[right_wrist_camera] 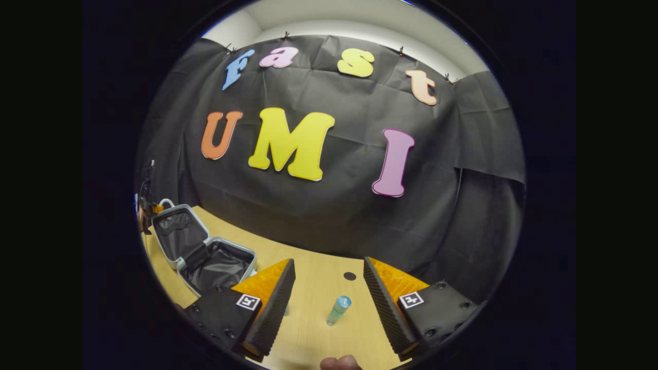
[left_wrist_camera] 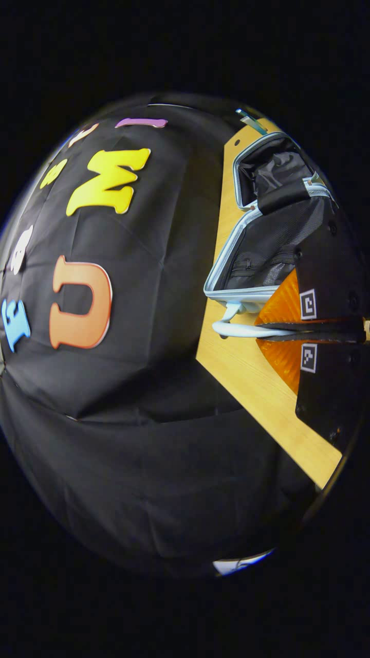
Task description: First open the suitcase, pack the skin care products into it, and then close the suitcase.
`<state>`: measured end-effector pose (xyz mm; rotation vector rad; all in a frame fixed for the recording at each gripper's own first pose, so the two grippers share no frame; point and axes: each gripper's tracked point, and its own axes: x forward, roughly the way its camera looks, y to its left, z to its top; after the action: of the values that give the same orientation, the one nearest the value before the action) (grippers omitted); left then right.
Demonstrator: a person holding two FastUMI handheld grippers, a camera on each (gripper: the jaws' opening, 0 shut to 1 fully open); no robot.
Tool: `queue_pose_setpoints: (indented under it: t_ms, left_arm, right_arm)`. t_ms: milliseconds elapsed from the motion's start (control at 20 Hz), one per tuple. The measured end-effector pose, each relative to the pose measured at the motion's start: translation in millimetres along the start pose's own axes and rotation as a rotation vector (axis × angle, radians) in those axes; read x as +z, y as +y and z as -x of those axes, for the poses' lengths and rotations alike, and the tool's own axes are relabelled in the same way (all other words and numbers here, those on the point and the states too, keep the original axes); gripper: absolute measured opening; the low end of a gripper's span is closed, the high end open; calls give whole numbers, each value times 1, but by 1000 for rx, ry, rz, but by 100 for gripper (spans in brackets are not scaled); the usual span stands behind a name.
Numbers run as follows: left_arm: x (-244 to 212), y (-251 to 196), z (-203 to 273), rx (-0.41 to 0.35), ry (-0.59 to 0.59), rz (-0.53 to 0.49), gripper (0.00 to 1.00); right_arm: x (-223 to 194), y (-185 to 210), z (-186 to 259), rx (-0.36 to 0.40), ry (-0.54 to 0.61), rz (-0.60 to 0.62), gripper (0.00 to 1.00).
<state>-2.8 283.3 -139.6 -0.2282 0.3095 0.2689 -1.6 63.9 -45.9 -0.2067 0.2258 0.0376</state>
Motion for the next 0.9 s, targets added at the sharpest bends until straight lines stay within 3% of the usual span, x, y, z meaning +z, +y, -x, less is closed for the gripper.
queue_pose_setpoints:
  t_ms: [200,350,400,500,700,900]
  left_arm:
    - [-28,14,-18,-43,57,165,5]
    - [-53,24,-18,-20,117,184,7]
    - [-56,23,-17,-24,121,179,22]
    - [-47,26,-13,6,102,156,33]
    - [0,-7,23,6,2,89,91]
    - [52,-66,73,52,-102,-51,97]
  right_arm:
    - [4,14,-4,24,-3,38,79]
    - [5,17,-8,28,-1,34,80]
    - [4,18,-10,31,3,30,79]
    - [2,20,-13,37,7,22,80]
    - [1,23,-16,56,-2,-21,79]
    - [-3,13,-14,56,-22,-68,79]
